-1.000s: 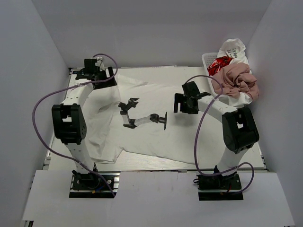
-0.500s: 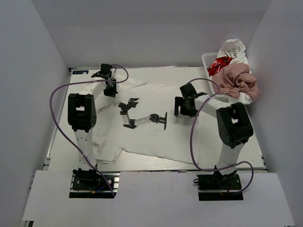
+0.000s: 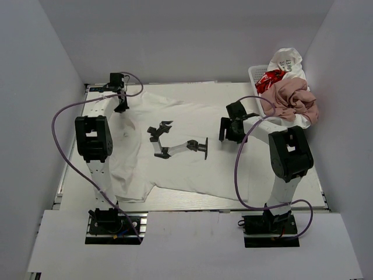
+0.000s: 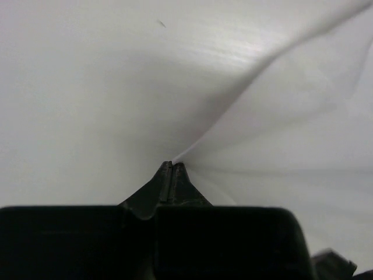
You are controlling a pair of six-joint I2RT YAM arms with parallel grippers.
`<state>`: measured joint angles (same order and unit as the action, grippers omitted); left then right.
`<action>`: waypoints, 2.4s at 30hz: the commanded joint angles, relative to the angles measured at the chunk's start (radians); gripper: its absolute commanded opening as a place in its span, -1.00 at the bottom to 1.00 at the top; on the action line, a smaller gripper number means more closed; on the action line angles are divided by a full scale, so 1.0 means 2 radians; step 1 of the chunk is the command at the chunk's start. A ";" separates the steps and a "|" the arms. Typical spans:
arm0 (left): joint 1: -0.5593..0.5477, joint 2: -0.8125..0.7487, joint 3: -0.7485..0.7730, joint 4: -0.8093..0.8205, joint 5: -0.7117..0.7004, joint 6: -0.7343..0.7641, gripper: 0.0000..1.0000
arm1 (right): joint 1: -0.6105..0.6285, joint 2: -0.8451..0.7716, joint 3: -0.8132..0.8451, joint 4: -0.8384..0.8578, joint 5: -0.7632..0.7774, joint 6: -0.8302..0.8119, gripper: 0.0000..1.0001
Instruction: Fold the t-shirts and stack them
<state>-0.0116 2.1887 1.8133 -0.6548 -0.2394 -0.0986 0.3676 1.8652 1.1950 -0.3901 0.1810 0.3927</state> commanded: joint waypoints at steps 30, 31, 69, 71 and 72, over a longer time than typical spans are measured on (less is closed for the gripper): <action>0.003 0.004 0.025 0.011 0.232 -0.043 0.99 | -0.023 0.159 0.278 -0.094 -0.016 -0.020 0.80; 0.003 0.004 -0.007 0.020 0.226 -0.043 0.99 | -0.024 0.177 0.315 -0.098 -0.019 -0.019 0.80; 0.007 -0.248 -0.205 -0.068 0.067 -0.232 0.99 | -0.057 0.077 0.371 -0.042 -0.059 -0.019 0.80; 0.002 -0.318 -0.297 -0.075 0.088 -0.277 0.99 | -0.048 0.030 0.227 0.005 -0.048 -0.001 0.80; 0.002 -0.344 -0.364 -0.075 0.095 -0.291 0.99 | -0.046 -0.036 0.164 0.013 -0.042 0.024 0.80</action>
<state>0.0021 1.6840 1.3056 -0.7162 -0.0681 -0.5484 0.2646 2.0182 1.7248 -0.4603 0.0246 0.3603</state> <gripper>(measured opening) 0.995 0.901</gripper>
